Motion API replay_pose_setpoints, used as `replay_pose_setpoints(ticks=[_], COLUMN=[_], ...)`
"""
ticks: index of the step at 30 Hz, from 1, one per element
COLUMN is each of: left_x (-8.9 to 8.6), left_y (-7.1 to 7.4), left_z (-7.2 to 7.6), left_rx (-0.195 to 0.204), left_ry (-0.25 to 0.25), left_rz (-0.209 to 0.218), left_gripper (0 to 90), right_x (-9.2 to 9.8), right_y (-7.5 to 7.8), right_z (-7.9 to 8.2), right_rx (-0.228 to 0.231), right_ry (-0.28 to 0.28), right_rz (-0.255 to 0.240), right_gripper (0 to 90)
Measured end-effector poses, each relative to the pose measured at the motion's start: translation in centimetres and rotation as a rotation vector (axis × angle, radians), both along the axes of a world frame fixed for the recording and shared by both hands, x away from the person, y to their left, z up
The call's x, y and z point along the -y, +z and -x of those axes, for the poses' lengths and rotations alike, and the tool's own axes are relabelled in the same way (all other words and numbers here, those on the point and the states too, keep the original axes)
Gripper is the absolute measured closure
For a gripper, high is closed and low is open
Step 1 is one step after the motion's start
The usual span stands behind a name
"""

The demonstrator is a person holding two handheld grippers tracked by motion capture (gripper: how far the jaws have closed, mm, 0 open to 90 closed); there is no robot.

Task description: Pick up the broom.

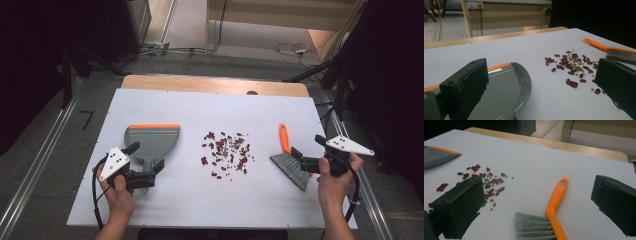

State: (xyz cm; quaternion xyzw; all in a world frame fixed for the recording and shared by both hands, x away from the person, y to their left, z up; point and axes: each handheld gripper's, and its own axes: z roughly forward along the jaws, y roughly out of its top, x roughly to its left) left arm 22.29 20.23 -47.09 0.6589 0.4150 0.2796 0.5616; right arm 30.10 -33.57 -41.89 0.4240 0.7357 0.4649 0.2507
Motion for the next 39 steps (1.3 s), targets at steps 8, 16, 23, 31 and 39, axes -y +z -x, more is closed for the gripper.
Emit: replay_pose_setpoints(ticks=[8, 16, 23, 31, 39], left_x=[0.3, 0.1, 0.2, 0.2, 0.3], left_y=[0.0, -0.1, -0.2, -0.2, -0.3], left_z=[0.0, 0.1, 0.0, 0.0, 0.1], left_rx=[-0.004, -0.010, -0.017, -0.019, -0.017], left_ry=[-0.010, -0.016, -0.026, -0.029, -0.032], left_rz=[-0.007, -0.002, -0.014, -0.019, -0.024], left_gripper=[0.0, 0.0, 0.0, 0.0, 0.0], right_x=[-0.7, -2.0, -3.2, -2.7, -2.5], right_y=[1.1, -0.6, -2.9, -4.0, -4.8], right_z=[-3.8, -6.4, -7.7, -7.7, -7.9], right_rx=[-0.155, -0.306, -0.393, -0.446, -0.515], right_ry=[0.024, -0.036, -0.165, -0.183, -0.216], right_rz=[-0.003, 0.031, 0.146, 0.166, 0.101], right_gripper=[0.0, 17.6, 32.0, 49.4, 56.1])
